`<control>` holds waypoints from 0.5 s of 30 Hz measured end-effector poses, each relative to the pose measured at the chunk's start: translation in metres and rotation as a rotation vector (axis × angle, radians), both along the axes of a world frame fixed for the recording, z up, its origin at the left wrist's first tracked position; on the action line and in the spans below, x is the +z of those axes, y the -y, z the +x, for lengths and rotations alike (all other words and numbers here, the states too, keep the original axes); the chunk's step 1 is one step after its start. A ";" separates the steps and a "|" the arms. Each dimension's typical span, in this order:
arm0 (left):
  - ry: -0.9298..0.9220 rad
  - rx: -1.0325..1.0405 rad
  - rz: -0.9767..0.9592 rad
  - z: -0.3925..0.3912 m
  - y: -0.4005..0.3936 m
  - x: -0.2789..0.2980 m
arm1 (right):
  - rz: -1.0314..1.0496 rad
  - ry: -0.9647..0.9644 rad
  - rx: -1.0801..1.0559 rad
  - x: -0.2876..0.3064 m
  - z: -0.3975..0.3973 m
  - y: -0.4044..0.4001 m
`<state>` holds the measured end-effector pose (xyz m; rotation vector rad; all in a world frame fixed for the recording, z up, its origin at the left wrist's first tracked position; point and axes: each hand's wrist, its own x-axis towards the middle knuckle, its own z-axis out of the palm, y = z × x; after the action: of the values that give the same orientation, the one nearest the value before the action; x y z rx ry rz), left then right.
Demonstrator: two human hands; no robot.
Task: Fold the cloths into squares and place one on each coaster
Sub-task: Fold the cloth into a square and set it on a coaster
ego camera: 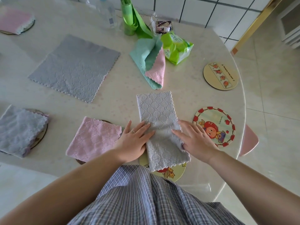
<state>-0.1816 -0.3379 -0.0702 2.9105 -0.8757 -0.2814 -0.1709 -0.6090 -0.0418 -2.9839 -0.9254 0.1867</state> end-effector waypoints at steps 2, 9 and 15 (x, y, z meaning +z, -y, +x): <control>0.012 -0.027 0.025 -0.003 0.000 0.001 | -0.058 -0.001 0.075 -0.003 0.004 0.001; -0.008 -0.142 -0.081 -0.003 0.012 0.000 | 0.062 -0.096 0.231 -0.002 0.019 -0.006; -0.219 0.175 -0.468 0.007 0.005 0.031 | 0.272 -0.496 -0.168 0.033 0.027 -0.020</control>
<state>-0.1750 -0.3427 -0.0388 2.4446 -0.5575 -0.3226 -0.1444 -0.5889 -0.0087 -2.5610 -0.5855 0.6946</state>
